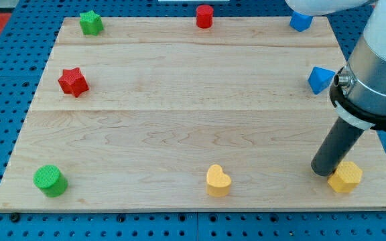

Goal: Push the red star towards the red circle

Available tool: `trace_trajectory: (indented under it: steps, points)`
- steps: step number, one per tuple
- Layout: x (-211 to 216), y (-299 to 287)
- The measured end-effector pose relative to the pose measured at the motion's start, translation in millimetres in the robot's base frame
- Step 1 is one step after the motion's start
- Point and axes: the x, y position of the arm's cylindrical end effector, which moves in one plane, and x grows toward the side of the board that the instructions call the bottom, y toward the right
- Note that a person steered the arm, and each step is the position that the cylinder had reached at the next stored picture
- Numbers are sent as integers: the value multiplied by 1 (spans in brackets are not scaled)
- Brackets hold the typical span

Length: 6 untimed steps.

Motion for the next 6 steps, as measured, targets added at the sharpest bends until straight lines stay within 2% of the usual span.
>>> trace_trajectory:
  steps: [2, 3, 4, 5, 6]
  points:
    - [-4, 0]
    - [-34, -14]
    - [-83, -44]
    - [-132, -108]
    - [-135, -187]
